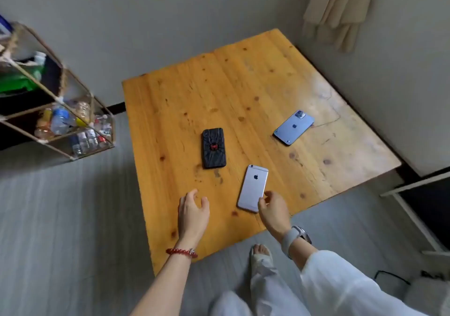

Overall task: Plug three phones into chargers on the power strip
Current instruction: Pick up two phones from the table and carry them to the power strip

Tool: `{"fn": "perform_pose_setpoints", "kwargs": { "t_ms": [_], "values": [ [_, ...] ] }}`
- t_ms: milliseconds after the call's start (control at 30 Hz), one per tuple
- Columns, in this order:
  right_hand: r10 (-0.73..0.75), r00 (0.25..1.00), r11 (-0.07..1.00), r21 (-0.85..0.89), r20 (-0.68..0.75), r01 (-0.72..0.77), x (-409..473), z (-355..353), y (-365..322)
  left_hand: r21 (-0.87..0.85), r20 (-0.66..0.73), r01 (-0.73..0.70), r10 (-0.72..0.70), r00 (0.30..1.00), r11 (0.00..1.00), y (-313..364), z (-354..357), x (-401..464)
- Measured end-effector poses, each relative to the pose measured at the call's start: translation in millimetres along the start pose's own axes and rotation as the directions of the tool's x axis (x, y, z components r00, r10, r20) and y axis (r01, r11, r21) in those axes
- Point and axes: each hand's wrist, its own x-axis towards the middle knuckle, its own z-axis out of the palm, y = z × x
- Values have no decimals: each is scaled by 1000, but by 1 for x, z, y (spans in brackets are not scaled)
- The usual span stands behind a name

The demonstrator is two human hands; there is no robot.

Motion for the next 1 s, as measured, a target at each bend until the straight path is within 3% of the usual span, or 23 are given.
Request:
{"fn": "perform_pose_setpoints", "kwargs": {
  "t_ms": [133,233,433,567,667,833,1000],
  "values": [
    [114,993,990,-82,30,-111,40,18,-6,104,4,92,-93,996,990,10,25,50],
    [237,970,961,-135,-49,-242,58,33,-16,147,-1,119,-120,993,982,16,39,85],
    [378,915,900,-177,-139,-398,85,49,-34,201,-46,129,-123,991,971,28,64,151],
    [439,887,873,-162,-145,-459,91,54,-36,376,-61,84,-66,996,923,32,75,171],
    [437,885,882,-120,-160,-457,92,55,-38,409,-3,8,-8,1000,912,32,78,175],
    [371,914,914,-108,-164,-391,83,58,-44,302,62,-6,-14,998,953,44,79,186],
    [295,945,946,-97,-138,-309,76,54,-39,331,161,-170,122,979,928,59,87,183]
  ]
}}
